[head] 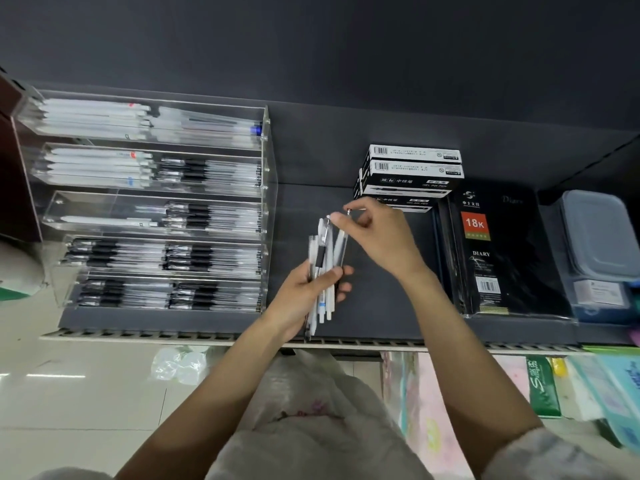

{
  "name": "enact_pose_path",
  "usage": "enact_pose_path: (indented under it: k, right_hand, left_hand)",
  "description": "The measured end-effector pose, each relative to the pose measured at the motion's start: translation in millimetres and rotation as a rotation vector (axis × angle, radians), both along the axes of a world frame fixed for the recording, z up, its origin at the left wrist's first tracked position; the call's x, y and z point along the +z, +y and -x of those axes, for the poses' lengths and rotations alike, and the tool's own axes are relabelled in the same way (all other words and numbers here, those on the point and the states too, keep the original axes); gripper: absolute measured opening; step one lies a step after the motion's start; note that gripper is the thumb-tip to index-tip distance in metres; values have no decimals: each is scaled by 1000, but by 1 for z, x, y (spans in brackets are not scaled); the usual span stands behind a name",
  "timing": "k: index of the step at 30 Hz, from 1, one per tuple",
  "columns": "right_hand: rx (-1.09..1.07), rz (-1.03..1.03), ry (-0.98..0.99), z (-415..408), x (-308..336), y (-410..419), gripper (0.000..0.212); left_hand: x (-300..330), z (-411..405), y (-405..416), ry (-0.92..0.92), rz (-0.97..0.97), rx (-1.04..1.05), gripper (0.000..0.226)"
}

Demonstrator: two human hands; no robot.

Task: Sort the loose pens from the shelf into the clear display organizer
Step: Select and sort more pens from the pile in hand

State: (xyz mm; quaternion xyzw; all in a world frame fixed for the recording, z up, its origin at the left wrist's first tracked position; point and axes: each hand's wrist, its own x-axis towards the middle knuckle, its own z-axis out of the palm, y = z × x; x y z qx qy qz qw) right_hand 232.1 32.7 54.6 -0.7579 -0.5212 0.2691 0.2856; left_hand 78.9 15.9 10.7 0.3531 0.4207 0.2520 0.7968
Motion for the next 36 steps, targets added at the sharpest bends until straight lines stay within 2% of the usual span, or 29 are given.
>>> enact_pose_path:
  k: [5,8,9,11,14,16,18,21,26,28,30,33,36]
  right_hand:
    - [69,-45,-176,-5,1,2,21]
    - [-58,-257,-250,-14,20,-13,22]
    - [-124,-336,-198,-18,28,-21,21]
    - [-234,-423,28,-21,40,-41,14]
    - [-335,-392,384,0,25,-63,13]
    - [-428,-365,476,25,3,-69,11]
    - [-454,-374,416,47,-13,-72,9]
    - [-326,-382,172,57,-29,-76,12]
    - [-128,-367,-94,45,-26,-74,14]
    - [-76,-434,-122,37,-14,-64,8]
    - [32,-422,-102,33,0,-47,13]
    - [195,-225,-96,36,12,-21,29]
    - [284,-124,-186,36,14,-8,22]
  left_hand:
    - [1,3,0,-23,18,-5,22]
    - [-1,6,4,-36,91,77,27]
    - [-3,7,6,-37,114,114,29]
    - [-4,8,9,-79,155,207,30]
    - [-3,3,14,-173,159,299,25]
    - [1,-3,15,-190,110,292,26]
    - [3,-10,13,-227,80,285,29]
    - [7,-14,10,-243,54,282,26]
    - [2,-14,10,-12,-77,293,12]
    - [4,-13,6,61,-186,238,11]
    - [7,-14,2,105,-276,172,16]
    - [9,-14,-1,200,-402,91,15]
    - [10,-12,-1,233,-431,50,17]
